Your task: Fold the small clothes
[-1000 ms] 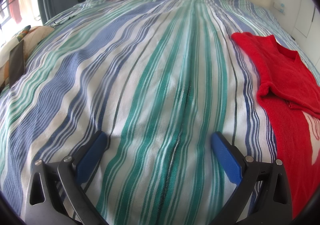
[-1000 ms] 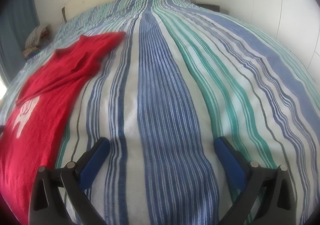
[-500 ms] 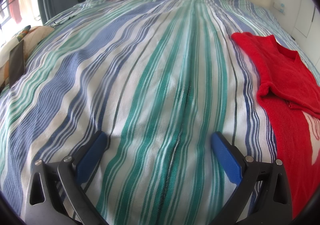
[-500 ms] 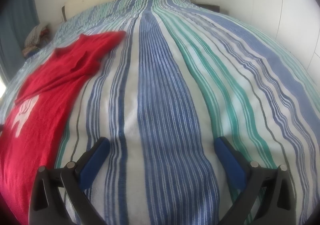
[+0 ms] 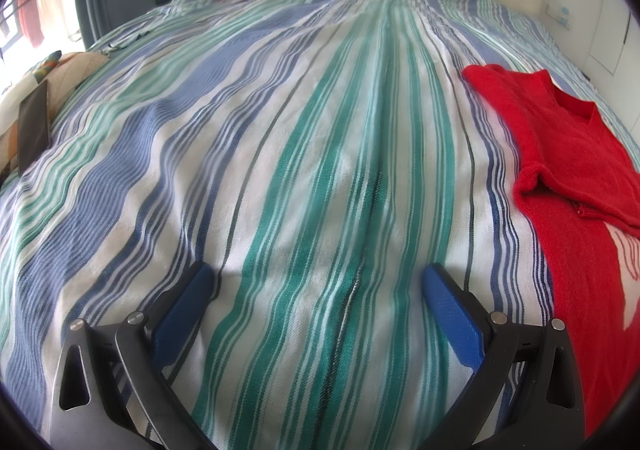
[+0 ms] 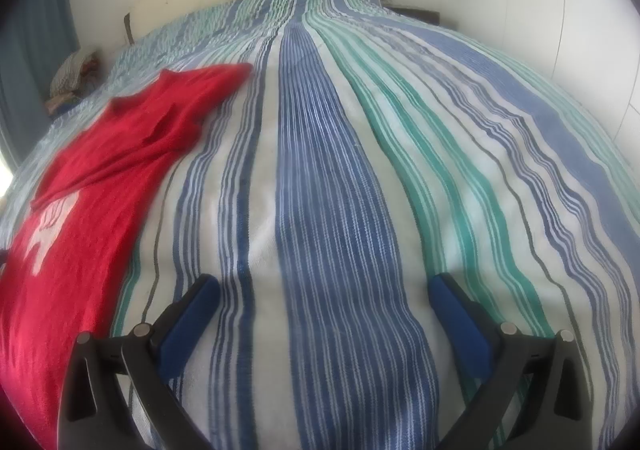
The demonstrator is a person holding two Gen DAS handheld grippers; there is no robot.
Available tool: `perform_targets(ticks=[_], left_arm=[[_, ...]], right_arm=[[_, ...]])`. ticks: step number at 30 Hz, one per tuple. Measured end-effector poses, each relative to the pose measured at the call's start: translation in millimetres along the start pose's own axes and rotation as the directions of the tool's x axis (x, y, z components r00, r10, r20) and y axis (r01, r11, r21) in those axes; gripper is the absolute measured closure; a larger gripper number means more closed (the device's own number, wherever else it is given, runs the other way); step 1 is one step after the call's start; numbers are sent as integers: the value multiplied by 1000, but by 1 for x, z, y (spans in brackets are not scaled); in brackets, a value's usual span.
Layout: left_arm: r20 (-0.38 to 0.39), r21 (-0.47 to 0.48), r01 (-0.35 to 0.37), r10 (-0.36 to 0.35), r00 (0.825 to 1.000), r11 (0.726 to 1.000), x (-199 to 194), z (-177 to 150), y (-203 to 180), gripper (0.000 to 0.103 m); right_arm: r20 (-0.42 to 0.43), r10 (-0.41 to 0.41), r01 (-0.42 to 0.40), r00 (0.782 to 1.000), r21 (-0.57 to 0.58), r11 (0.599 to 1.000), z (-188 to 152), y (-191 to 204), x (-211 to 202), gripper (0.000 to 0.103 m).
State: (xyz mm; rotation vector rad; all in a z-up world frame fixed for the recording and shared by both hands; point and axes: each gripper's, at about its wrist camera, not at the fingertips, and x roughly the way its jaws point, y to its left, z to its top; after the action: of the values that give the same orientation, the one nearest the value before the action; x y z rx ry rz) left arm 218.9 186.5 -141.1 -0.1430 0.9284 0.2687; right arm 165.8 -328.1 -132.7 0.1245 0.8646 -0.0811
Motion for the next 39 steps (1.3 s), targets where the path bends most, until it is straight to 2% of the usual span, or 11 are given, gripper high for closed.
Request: perform_targets(ticks=[39], left_arm=[[0, 0, 0, 0, 1000, 1000, 0, 0, 0, 0]], right_arm=[[-10, -10, 10, 1000, -6, 1000, 1, 0, 1, 0]])
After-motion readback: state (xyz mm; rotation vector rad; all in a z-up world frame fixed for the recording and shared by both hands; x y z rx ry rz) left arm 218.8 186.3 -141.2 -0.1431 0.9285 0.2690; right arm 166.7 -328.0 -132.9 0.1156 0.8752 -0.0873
